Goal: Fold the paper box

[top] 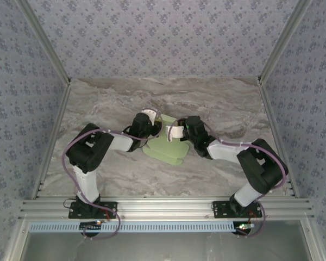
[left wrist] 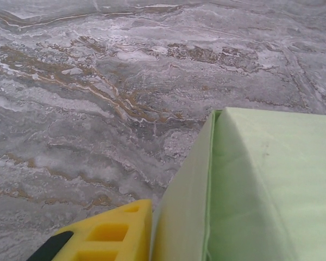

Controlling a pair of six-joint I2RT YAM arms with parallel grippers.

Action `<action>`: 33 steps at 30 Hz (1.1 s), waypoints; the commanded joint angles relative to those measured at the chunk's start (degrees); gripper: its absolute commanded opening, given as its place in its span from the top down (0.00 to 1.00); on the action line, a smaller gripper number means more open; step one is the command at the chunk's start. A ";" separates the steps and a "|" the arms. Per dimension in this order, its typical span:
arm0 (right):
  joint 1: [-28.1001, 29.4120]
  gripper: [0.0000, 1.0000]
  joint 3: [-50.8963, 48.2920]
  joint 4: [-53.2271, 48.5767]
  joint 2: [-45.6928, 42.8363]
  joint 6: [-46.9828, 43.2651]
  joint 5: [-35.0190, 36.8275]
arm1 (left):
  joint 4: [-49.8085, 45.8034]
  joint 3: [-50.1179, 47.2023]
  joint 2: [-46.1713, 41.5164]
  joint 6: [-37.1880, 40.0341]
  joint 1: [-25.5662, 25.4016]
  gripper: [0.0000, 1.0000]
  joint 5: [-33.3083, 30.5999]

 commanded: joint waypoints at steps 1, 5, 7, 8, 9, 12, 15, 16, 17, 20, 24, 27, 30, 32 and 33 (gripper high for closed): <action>1.48 1.00 0.03 -5.94 0.41 0.12 -6.22 | -0.21 3.08 1.31 -3.48 1.05 0.78 -9.34; 1.52 1.00 0.08 -6.36 0.68 0.58 -6.36 | -2.20 3.76 1.05 -5.26 0.68 0.78 -12.21; 1.52 1.00 0.20 -6.54 0.79 0.82 -6.38 | -2.60 3.69 0.72 -6.03 0.35 0.78 -13.84; 1.49 1.00 0.19 -6.69 0.84 0.98 -6.53 | -3.11 3.69 0.54 -6.58 0.18 0.78 -15.09; 1.48 1.00 0.29 -6.88 0.84 1.04 -6.51 | -2.88 3.45 0.29 -7.28 0.12 0.78 -15.88; 1.53 1.00 0.47 -7.34 0.98 1.34 -6.47 | -1.69 2.47 -0.18 -9.59 -0.06 0.78 -17.21; 1.52 1.00 0.71 -7.76 0.95 1.69 -6.66 | -2.74 2.80 -0.25 -11.31 -0.22 0.78 -19.20; 1.52 1.00 0.72 -7.87 1.00 1.78 -6.70 | -3.29 2.94 -0.33 -11.86 -0.25 0.78 -19.66; 1.53 1.00 0.76 -8.08 0.99 1.95 -6.66 | -3.76 3.10 -0.48 -12.43 -0.43 0.78 -20.39; 1.47 1.00 1.04 -8.90 1.01 2.34 -6.74 | -4.74 3.05 -1.02 -13.92 -0.94 0.77 -23.16; 1.30 1.00 1.66 -10.62 0.92 3.09 -7.24 | -6.17 3.35 -1.32 -16.02 -2.07 0.76 -28.35; 1.24 1.00 2.12 -11.84 0.89 3.71 -7.61 | -5.76 2.55 -1.54 -18.76 -2.46 0.76 -31.60; 1.26 1.00 2.19 -12.51 0.76 4.03 -7.69 | -5.95 2.38 -1.72 -20.97 -2.46 0.76 -32.80; 1.17 1.00 2.38 -13.03 0.77 4.20 -7.70 | -6.43 2.36 -1.85 -21.83 -2.42 0.75 -33.37; 1.21 1.00 2.48 -13.14 0.76 4.29 -7.80 | -6.25 2.21 -1.85 -22.34 -2.42 0.74 -33.29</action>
